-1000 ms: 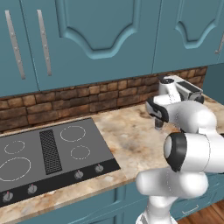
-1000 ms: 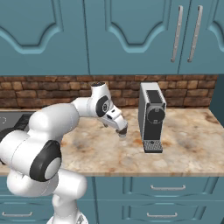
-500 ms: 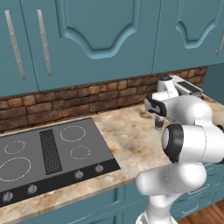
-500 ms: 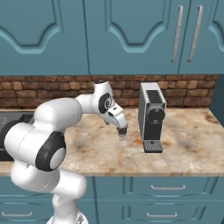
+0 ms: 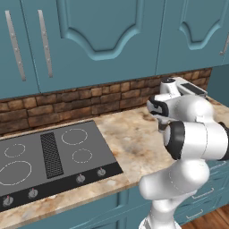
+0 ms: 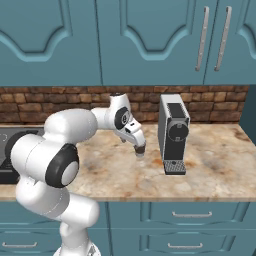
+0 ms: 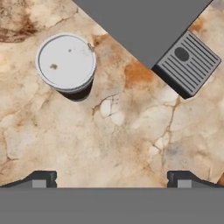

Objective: Move the drinks to the dining counter.

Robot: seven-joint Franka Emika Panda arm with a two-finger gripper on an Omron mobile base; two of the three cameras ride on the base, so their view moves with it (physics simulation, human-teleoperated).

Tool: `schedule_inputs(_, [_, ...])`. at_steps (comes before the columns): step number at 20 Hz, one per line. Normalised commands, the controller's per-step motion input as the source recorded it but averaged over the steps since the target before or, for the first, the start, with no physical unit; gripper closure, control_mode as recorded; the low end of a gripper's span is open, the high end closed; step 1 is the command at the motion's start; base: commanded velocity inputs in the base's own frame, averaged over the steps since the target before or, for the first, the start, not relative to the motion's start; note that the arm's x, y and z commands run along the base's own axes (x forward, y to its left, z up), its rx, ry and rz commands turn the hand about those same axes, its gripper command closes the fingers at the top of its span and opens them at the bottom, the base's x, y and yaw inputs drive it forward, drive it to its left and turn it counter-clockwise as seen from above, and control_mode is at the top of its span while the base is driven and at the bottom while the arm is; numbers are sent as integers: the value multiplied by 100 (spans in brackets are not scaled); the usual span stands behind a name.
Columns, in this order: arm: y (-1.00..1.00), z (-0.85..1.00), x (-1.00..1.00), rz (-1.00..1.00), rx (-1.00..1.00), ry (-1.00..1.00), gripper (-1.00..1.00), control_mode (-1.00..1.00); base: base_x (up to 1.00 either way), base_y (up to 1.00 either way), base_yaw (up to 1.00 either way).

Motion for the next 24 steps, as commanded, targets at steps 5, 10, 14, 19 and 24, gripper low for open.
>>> schedule_inputs(5, [0, -11, 15, -2, 1, 0, -100, -100, 0, 0, 0])
schedule_inputs(10, [-1, -7, 15, -2, 2, 0, -100, -100, 0, 0, 0])
schedule_inputs(14, [-4, -4, 15, -2, 2, 0, -100, -100, 0, 0, 0])
schedule_inputs(19, [-7, 0, 11, -3, 2, 0, -100, -100, 0, 0, 0])
schedule_inputs(24, [-7, -2, 13, -3, 2, 0, -100, -100, 0, 0, 0])
